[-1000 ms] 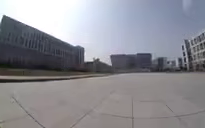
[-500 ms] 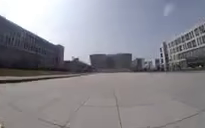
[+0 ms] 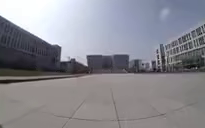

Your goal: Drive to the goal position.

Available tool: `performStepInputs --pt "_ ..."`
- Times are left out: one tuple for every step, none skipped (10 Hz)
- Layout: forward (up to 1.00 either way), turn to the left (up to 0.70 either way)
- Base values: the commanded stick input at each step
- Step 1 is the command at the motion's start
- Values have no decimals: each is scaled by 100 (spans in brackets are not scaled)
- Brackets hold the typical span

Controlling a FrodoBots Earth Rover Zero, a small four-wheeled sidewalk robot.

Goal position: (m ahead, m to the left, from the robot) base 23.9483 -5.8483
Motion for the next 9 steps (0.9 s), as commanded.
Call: performStepInputs --pt "100 0" --pt "100 0" --pt "100 0" --pt "100 0" --pt "100 0" --pt "100 0" --pt "100 0" --pt "100 0" --pt "100 0"
